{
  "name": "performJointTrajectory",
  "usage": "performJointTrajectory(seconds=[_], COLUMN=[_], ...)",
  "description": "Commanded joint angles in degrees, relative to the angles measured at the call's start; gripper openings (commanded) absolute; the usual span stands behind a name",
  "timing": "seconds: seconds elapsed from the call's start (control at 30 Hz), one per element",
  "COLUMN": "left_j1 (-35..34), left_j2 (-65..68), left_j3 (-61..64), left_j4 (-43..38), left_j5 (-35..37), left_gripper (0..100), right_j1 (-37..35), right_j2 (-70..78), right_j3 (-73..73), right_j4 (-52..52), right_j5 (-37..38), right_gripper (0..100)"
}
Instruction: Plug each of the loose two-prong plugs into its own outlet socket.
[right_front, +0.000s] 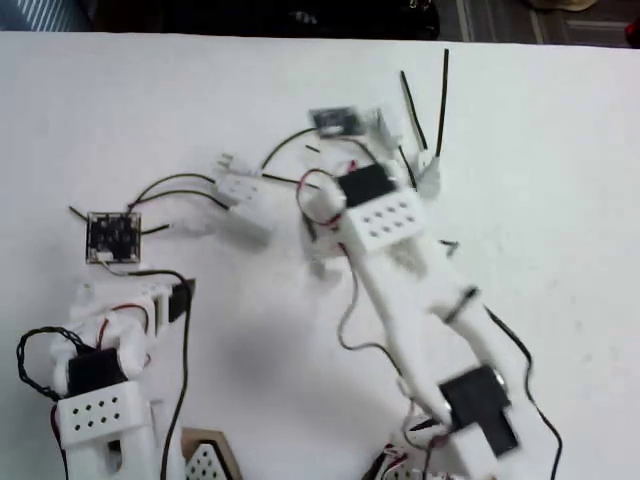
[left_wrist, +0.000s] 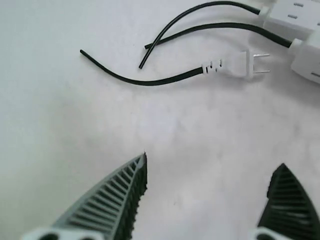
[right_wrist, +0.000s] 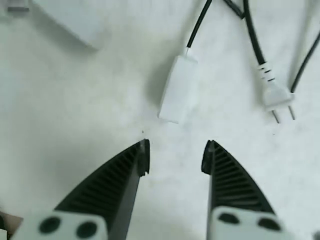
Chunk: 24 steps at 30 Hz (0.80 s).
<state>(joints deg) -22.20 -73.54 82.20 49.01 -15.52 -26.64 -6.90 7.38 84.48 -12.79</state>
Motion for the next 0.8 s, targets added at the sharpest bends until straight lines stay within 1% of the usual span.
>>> performJointTrajectory(seconds=[0.0,0.1,0.2,0.3,0.4,0.43,0.5,0.57,0.67,0.77], left_j1=[1.1,6.9,14.6,21.8,27.2,28.6,30.6,32.2,33.9,34.2], left_j2=[-0.7,-0.7,-0.4,-0.3,-0.2,-0.2,-0.2,-0.2,0.5,5.9], left_j3=[-2.5,-6.4,-10.9,-13.9,-16.1,-16.4,-16.8,-16.9,-17.0,-19.4], left_j4=[-1.8,0.3,2.7,2.7,2.9,3.0,3.0,2.8,2.5,2.5], left_j5=[0.0,0.0,0.1,2.6,4.0,4.1,4.1,4.3,6.2,6.2], left_gripper=[37,37,37,37,37,37,37,37,37,37], right_j1=[5.8,12.4,17.1,18.2,17.3,17.3,17.4,17.5,17.3,17.5], right_j2=[-8.4,-10.1,-10.1,-10.1,-10.1,-10.1,-10.1,-10.0,-9.9,-6.5], right_j3=[-0.6,2.8,9.0,16.1,21.9,23.3,24.7,24.5,24.4,20.7], right_j4=[1.1,-2.8,-10.2,-17.9,-23.4,-24.8,-26.4,-25.8,-25.3,-23.3], right_j5=[0.2,0.2,0.2,0.4,7.0,9.0,10.5,11.1,15.3,17.4], right_gripper=[17.0,16.9,14.6,9.7,9.6,9.7,11.8,14.6,15.6,15.6])
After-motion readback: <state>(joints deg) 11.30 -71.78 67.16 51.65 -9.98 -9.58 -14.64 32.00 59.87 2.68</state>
